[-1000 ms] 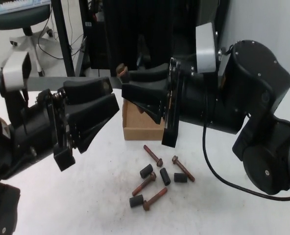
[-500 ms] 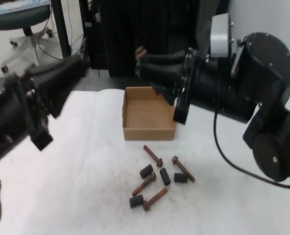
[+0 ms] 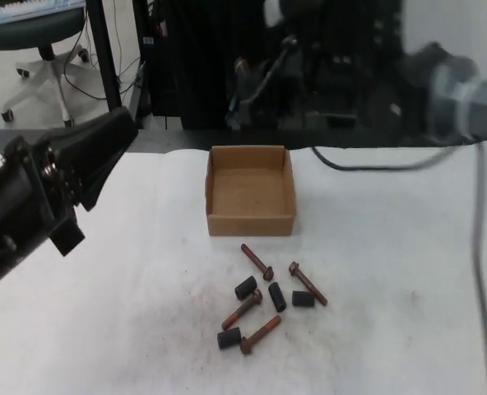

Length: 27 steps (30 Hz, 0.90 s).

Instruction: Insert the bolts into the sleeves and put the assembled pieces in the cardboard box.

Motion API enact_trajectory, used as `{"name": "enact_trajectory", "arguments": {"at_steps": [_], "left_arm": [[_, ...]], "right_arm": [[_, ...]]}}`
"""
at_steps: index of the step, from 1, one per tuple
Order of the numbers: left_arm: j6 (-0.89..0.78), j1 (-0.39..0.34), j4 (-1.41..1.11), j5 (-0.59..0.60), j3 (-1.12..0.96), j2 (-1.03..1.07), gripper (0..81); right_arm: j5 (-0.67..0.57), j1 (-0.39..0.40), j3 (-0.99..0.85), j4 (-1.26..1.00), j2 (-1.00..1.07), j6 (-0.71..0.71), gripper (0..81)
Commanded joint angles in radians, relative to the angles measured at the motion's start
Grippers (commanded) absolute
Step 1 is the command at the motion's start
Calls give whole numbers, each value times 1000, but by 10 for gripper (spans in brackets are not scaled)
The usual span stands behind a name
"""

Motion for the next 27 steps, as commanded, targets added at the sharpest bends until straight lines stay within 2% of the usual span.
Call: {"name": "enact_trajectory", "arguments": {"at_steps": [1, 8, 19, 23, 27], "left_arm": [[-8, -1, -4, 7, 14, -9, 3], [-39, -1, -4, 21, 57, -9, 3], [-39, -1, -12, 56, 71, -12, 3], [-81, -1, -12, 111, 71, -12, 3], [-92, -1, -12, 134, 71, -12, 3]], "right_arm": [[37, -4, -99, 94, 75, -9, 9], [126, -4, -295, 229, 293, -9, 9], [168, -14, -312, 239, 373, -9, 8], [57, -20, -312, 237, 364, -6, 182], [59, -20, -312, 254, 364, 20, 396]]}}
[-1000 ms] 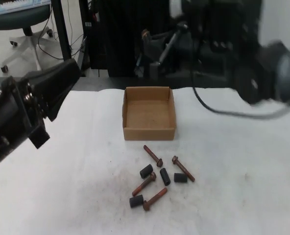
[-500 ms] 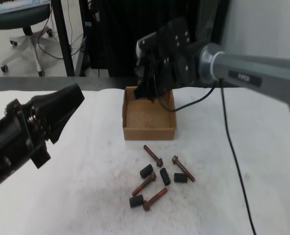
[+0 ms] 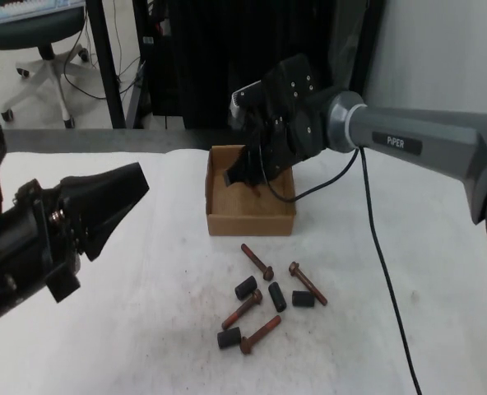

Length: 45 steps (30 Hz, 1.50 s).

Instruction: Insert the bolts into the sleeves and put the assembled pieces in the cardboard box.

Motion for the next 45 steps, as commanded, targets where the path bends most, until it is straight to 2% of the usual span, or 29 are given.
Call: {"name": "enact_trajectory", "arguments": {"at_steps": [1, 7, 12, 15, 18, 21, 23, 26, 31, 34, 38, 40, 45], "left_arm": [[-14, -1, -12, 27, 1, -10, 3], [-14, -1, -12, 27, 1, -10, 3], [8, -1, -7, 29, 1, -10, 3], [45, -3, 82, 68, -4, -10, 3], [127, -29, 450, 118, -42, -10, 3], [369, -86, 807, 119, -111, -10, 3], [491, -141, 986, 38, -168, -10, 3], [625, -226, 1207, -166, -274, -8, 3], [830, -348, 1650, -307, -505, 50, 7], [878, -394, 1859, -382, -646, 131, 95], [886, -433, 2035, -483, -823, 257, 323], [886, -448, 2092, -524, -908, 316, 390], [886, -500, 2254, -571, -1063, 472, 393]], "right_arm": [[-24, -8, -15, 14, -21, 16, 417], [-25, -15, -15, 101, -72, 1, 416], [-40, -15, -15, 297, -169, -125, 416], [-59, -13, -9, 386, -229, -131, 407], [-66, -13, 9, 397, -308, -66, 340], [-113, -26, 24, 421, -385, -15, 300], [-125, -37, 35, 460, -437, 1, 300], [-125, -49, 63, 523, -511, 4, 300], [-123, -80, 159, 587, -644, -8, 300], [-123, -96, 242, 588, -719, 8, 300], [-123, -107, 374, 588, -806, 34, 300], [-123, -109, 442, 588, -839, 51, 300], [-123, -109, 580, 588, -899, 86, 300]]}}
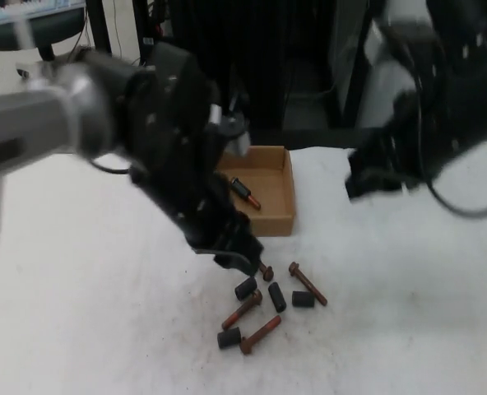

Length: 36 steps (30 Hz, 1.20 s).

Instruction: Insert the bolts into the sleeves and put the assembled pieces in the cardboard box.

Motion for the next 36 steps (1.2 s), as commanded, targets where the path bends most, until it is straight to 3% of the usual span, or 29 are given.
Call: {"name": "enact_trajectory", "arguments": {"at_steps": [1, 10, 36], "left_arm": [[7, -49, 132, -58, -111, 102, 393], [83, -132, 197, -271, -142, 256, 393], [45, -157, 103, -291, -174, 281, 393]], "right_arm": [[-8, -3, 39, -4, -26, 8, 300], [-8, -3, 101, -5, -52, 8, 300], [-8, -3, 100, -22, -52, 0, 300]]}}
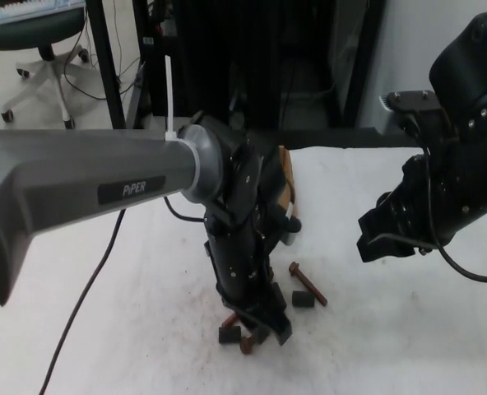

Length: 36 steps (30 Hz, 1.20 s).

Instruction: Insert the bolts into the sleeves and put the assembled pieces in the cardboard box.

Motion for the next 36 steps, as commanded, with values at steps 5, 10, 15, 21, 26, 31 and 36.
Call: {"name": "enact_trajectory", "arguments": {"at_steps": [5, 10, 15, 21, 26, 31, 36], "left_arm": [[29, -5, -36, -83, -42, -9, 393], [71, -5, -38, -113, -42, -7, 393], [71, 0, -57, -113, -42, 0, 393], [71, 1, -74, -113, -42, 30, 393], [71, 1, -57, -113, -42, 44, 393], [71, 1, -59, -142, -42, 44, 384], [125, 3, -60, -184, -42, 44, 195]], "right_arm": [[-8, -3, 2, -20, -14, -7, 300], [-8, -3, 2, -20, -14, -7, 300], [-8, -3, 2, -20, -14, -7, 300], [-8, -3, 2, -20, -14, -7, 300], [-8, -3, 2, -20, -14, -7, 300], [-8, -3, 2, -20, -14, -7, 300], [-8, -3, 2, -20, -14, -7, 300]]}}
